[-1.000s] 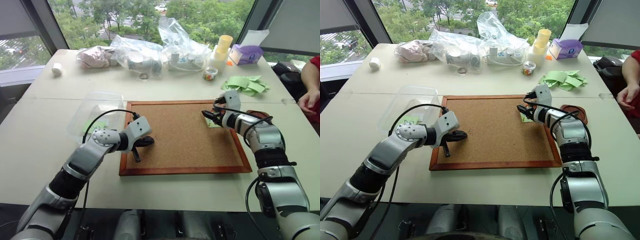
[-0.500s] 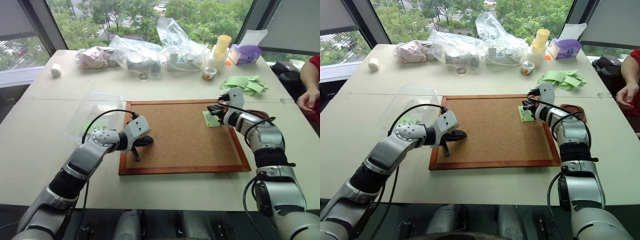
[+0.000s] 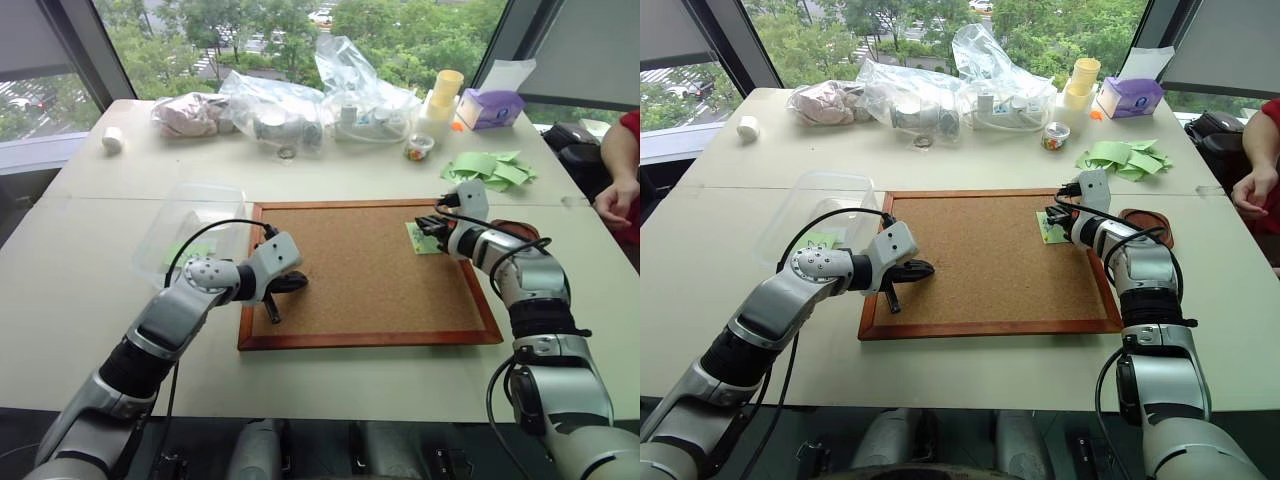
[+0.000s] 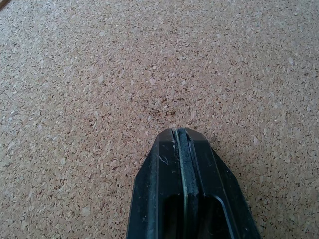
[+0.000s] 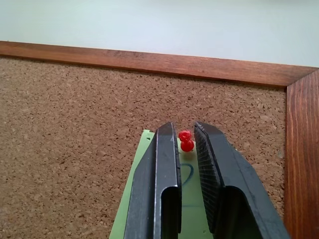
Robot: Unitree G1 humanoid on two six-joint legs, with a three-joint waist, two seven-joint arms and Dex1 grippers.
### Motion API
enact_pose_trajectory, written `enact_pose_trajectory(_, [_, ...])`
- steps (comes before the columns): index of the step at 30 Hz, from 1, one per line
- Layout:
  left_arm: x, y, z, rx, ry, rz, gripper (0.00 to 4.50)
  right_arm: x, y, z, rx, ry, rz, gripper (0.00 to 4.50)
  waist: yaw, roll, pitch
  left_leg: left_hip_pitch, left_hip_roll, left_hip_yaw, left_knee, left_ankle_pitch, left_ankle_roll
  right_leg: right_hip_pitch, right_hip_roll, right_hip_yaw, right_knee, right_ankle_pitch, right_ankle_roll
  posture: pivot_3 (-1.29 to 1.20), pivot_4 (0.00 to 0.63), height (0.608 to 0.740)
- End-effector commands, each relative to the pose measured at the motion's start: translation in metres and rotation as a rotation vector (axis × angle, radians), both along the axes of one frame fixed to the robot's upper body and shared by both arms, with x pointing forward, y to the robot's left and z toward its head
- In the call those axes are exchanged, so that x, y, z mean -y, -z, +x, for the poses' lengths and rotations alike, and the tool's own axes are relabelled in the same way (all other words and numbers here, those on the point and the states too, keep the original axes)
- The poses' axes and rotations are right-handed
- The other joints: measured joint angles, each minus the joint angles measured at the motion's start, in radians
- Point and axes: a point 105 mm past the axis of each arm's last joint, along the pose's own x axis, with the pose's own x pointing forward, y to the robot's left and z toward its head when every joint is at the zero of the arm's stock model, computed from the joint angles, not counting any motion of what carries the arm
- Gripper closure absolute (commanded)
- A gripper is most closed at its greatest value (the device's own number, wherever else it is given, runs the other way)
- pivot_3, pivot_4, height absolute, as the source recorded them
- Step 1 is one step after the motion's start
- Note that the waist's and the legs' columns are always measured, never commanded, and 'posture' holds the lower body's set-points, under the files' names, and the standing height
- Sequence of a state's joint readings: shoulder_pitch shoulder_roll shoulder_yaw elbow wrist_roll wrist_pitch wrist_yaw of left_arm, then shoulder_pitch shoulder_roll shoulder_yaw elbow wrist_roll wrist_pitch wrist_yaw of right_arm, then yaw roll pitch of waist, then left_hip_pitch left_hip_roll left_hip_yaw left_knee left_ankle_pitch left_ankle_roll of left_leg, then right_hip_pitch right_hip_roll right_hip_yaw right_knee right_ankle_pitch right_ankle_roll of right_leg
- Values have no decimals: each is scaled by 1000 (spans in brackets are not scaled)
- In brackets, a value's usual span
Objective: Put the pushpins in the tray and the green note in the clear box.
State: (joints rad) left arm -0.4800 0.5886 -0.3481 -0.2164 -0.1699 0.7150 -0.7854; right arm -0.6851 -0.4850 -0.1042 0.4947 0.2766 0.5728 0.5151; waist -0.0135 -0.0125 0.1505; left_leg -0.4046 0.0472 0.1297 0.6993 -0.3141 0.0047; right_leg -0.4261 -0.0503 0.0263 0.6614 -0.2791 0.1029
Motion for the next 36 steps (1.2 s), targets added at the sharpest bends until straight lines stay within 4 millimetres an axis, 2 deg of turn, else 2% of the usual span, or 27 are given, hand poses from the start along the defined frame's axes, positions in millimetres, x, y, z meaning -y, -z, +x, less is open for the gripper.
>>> enact_pose_trajectory(1, [-5,9,1,-14,-30,32,4500,-3,-14,5,47,-12,-2,3916,0,0,0,0,0,0,0,0,0,0,0,0,0,0,0,0,150,735])
enact_pose_trajectory(3, [-5,9,1,-13,-31,32,4500,-4,-15,6,49,-12,2,4450,0,0,0,0,0,0,0,0,0,0,0,0,0,0,0,0,150,735])
enact_pose_trajectory(4, [-5,9,1,-13,-31,32,4500,-4,-16,6,55,-9,1,4477,0,0,0,0,0,0,0,0,0,0,0,0,0,0,0,0,150,735])
enact_pose_trajectory(12, [-5,9,0,-15,-25,35,4500,-4,-23,6,96,-5,12,4477,-1,0,0,0,0,0,0,0,0,0,0,0,0,0,0,0,150,735])
enact_pose_trajectory(17, [-5,12,-2,-31,-20,53,4500,-5,-50,2,243,-14,7,4477,-1,1,0,0,0,0,0,0,0,0,0,0,0,0,0,0,150,735])
enact_pose_trajectory(22, [-6,14,-4,-36,-14,65,4500,-4,-64,-3,318,-4,-19,4477,-2,2,0,0,0,0,0,0,0,0,0,0,0,0,0,0,150,735])
enact_pose_trajectory(26, [-5,14,-4,-40,-8,68,4500,-5,-62,-7,300,-6,-2,4477,-3,2,0,0,0,0,0,0,0,0,0,0,0,0,0,0,150,735])
enact_pose_trajectory(29, [-4,14,-4,-41,0,67,4500,1,-61,-9,294,25,23,4477,-1,2,0,0,0,0,0,0,0,0,0,0,0,0,0,0,150,735])
enact_pose_trajectory(33, [-3,12,-8,-48,22,61,4500,18,-70,-16,315,86,40,4477,-1,2,0,0,0,0,0,0,0,0,0,0,0,0,0,0,150,735])
enact_pose_trajectory(36, [-8,10,-10,-44,39,69,4500,55,-76,-30,324,222,-12,4477,0,2,0,0,0,0,0,0,0,0,0,0,0,0,0,0,150,735])
